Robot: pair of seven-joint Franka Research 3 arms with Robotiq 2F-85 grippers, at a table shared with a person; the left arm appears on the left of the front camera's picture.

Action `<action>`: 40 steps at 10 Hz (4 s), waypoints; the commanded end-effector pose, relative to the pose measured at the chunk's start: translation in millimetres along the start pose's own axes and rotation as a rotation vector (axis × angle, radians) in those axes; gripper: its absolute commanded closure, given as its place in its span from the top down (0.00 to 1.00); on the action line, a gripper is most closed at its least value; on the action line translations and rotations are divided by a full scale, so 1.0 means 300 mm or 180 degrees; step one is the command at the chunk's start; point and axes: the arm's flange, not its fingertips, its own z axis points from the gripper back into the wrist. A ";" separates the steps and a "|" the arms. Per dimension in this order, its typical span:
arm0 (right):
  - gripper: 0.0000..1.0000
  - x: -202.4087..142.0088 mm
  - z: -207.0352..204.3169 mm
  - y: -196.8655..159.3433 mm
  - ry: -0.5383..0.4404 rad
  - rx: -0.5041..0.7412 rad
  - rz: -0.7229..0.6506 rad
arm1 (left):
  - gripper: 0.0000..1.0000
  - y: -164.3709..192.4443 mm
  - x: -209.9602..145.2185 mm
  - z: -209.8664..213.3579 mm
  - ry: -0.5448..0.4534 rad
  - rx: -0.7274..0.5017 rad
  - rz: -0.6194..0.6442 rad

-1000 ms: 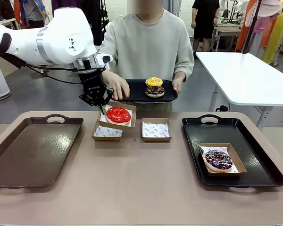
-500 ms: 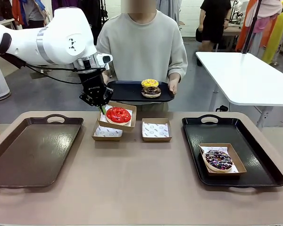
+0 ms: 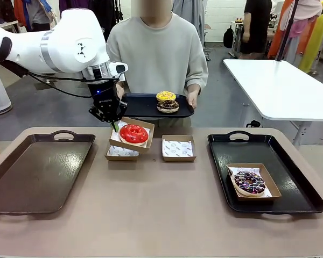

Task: Individually package the donuts and arrange them on the tray.
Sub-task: Place the picked Paper togo box on the Handle tray while simultaneously picking up another Paper togo box from the table with the other hand.

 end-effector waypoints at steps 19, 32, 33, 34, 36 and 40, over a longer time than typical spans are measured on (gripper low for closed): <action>1.00 0.333 -0.973 0.749 0.0642 -0.1903 0.0765 | 0.01 0.611 -0.370 0.114 0.0140 0.0025 0.0469; 1.00 0.497 -1.521 0.927 0.1088 -0.3264 0.1098 | 0.01 0.748 -0.461 -0.062 0.0060 0.0536 0.0319; 1.00 0.507 -1.577 0.927 0.1104 -0.3350 0.1112 | 0.01 0.753 -0.467 -0.092 -0.0027 0.0596 0.0360; 1.00 0.515 -1.628 0.924 0.1103 -0.3441 0.1114 | 0.01 0.753 -0.474 -0.121 -0.0048 0.0631 0.0367; 1.00 0.496 -1.653 0.932 0.1187 -0.3435 0.1164 | 0.01 0.751 -0.492 -0.126 0.0000 0.0583 0.0435; 1.00 0.481 -1.629 0.897 0.1133 -0.3339 0.1183 | 0.01 0.748 -0.468 -0.135 0.0037 0.0522 0.0347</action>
